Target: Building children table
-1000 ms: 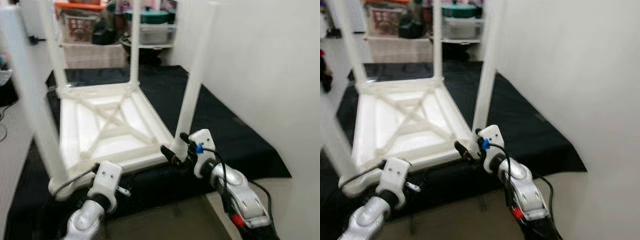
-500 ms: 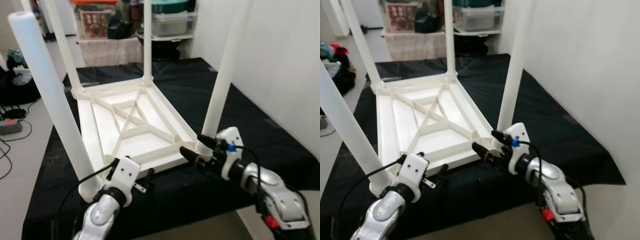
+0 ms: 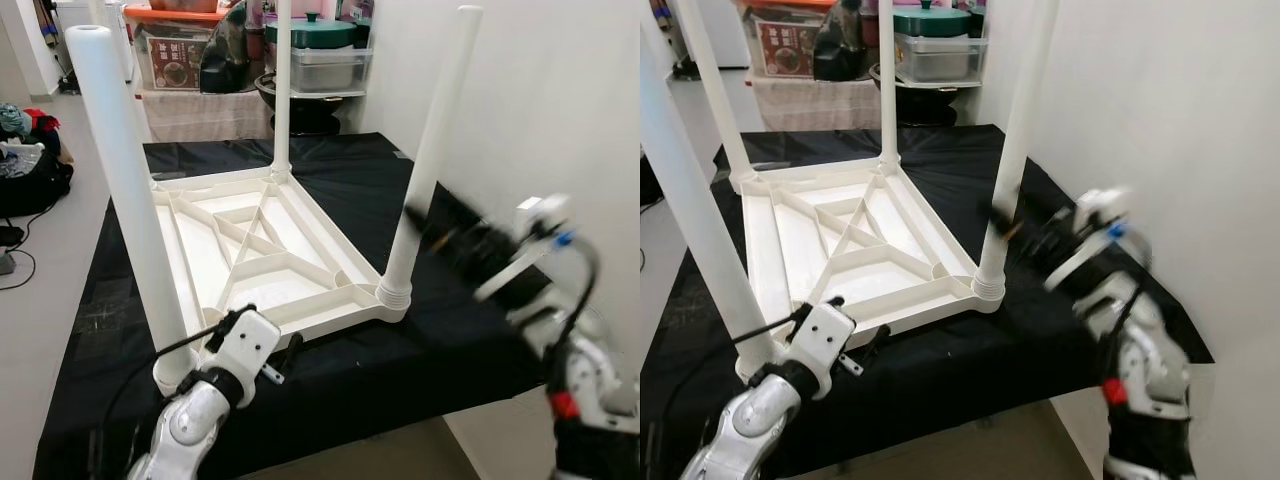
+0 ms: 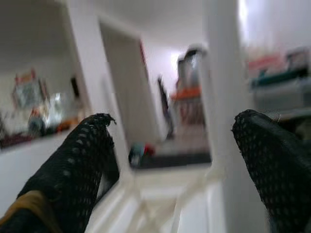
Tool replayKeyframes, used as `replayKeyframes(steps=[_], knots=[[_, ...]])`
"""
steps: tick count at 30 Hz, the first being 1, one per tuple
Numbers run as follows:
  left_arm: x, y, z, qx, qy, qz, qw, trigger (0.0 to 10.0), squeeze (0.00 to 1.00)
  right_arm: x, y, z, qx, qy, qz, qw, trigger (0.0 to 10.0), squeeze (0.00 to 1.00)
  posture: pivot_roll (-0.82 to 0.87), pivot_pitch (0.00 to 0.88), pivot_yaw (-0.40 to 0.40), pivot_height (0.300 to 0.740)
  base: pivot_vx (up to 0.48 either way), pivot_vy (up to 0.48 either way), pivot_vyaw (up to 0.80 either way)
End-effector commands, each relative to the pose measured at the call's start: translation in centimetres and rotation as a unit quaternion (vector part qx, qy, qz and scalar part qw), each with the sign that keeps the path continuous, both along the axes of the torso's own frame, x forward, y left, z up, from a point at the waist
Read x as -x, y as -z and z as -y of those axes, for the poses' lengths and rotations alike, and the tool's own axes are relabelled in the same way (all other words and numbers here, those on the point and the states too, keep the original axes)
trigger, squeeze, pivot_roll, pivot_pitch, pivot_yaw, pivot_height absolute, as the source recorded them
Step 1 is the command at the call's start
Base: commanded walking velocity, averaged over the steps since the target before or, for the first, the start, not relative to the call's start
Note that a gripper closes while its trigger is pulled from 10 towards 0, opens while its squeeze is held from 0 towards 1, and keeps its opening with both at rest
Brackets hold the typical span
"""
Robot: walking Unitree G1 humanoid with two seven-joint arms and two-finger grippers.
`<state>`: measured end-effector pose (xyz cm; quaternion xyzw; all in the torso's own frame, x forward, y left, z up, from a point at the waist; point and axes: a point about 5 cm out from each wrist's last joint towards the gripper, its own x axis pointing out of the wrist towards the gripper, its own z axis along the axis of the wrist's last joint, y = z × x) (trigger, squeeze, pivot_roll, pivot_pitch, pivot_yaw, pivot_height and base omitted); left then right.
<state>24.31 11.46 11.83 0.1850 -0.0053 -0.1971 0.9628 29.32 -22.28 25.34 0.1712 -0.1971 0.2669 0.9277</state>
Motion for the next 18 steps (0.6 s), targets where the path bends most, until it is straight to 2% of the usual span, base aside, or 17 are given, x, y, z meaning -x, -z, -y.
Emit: replayKeyframes(steps=[1, 4, 5, 6, 7, 9, 10, 13, 15, 18], knots=[[-0.2, 0.1, 0.0, -0.013, 0.009, 0.003, 1.0, 10.0, 0.0, 0.1, -0.5, 0.5, -0.014, 0.007, 0.009, 1.0, 10.0, 1.0, -0.07, 0.0, -0.075, 0.74, 0.0, 0.0, 0.0], [-0.3, 0.0, 0.0, -0.014, 0.01, 0.004, 1.0, 10.0, 0.0, -0.1, -1.1, 0.6, 0.004, 0.019, 0.015, 1.0, 10.0, 1.0, -0.07, 0.008, -0.078, 0.74, 0.0, 0.0, 0.0], [-0.5, -0.1, -0.2, -0.014, 0.009, 0.007, 1.0, 10.0, 0.0, -1.1, -1.0, 0.9, 0.05, 0.065, -0.006, 0.997, 10.0, 0.9, -0.07, 0.011, -0.071, 0.74, 0.0, 0.0, 0.0], [-0.5, -0.1, -0.2, -0.014, 0.009, 0.007, 1.0, 10.0, 0.0, -1.1, -1.0, 0.9, 0.05, 0.065, -0.006, 0.997, 10.0, 0.9, -0.07, 0.011, -0.071, 0.74, 0.0, 0.0, 0.0], [-0.6, -0.3, -0.3, -0.012, 0.007, 0.009, 1.0, 10.0, 0.0, -2.1, -0.7, 1.2, 0.097, 0.111, -0.03, 0.989, 10.0, 0.25, -0.08, 0.01, -0.067, 0.74, 0.0, 0.0, 0.0], [-0.6, -0.3, -0.3, -0.012, 0.007, 0.009, 1.0, 10.0, 0.0, -2.1, -0.7, 1.2, 0.097, 0.111, -0.03, 0.989, 10.0, 0.25, -0.08, 0.01, -0.067, 0.74, 0.0, 0.0, 0.0], [-0.7, -0.4, -0.4, -0.009, 0.005, 0.01, 1.0, 10.0, 0.0, -2.7, -0.5, 1.1, 0.116, 0.118, -0.045, 0.985, 10.0, 0.0, -0.08, 0.015, -0.062, 0.74, 0.0, 0.0, 0.0], [-0.7, -0.6, -0.5, -0.006, 0.002, 0.011, 1.0, 10.0, 0.0, -3.2, -0.3, 0.6, 0.13, 0.113, -0.055, 0.983, 10.0, 0.0, -0.07, 0.027, -0.062, 0.74, 0.0, 0.0, 0.0], [-0.7, -0.9, -0.7, 0.007, -0.005, 0.008, 1.0, 10.0, 0.0, -4.1, -0.2, -0.7, 0.16, 0.102, -0.062, 0.98, 10.0, 0.0, -0.07, 0.056, -0.059, 0.74, 0.0, 0.0, 0.0], [-0.6, -1.0, -0.7, 0.015, -0.005, 0.003, 1.0, 10.0, 0.0, -4.7, -0.3, -1.5, 0.162, 0.093, -0.067, 0.98, 10.0, 0.0, -0.06, 0.073, -0.061, 0.74, 0.0, 0.0, 0.0]])
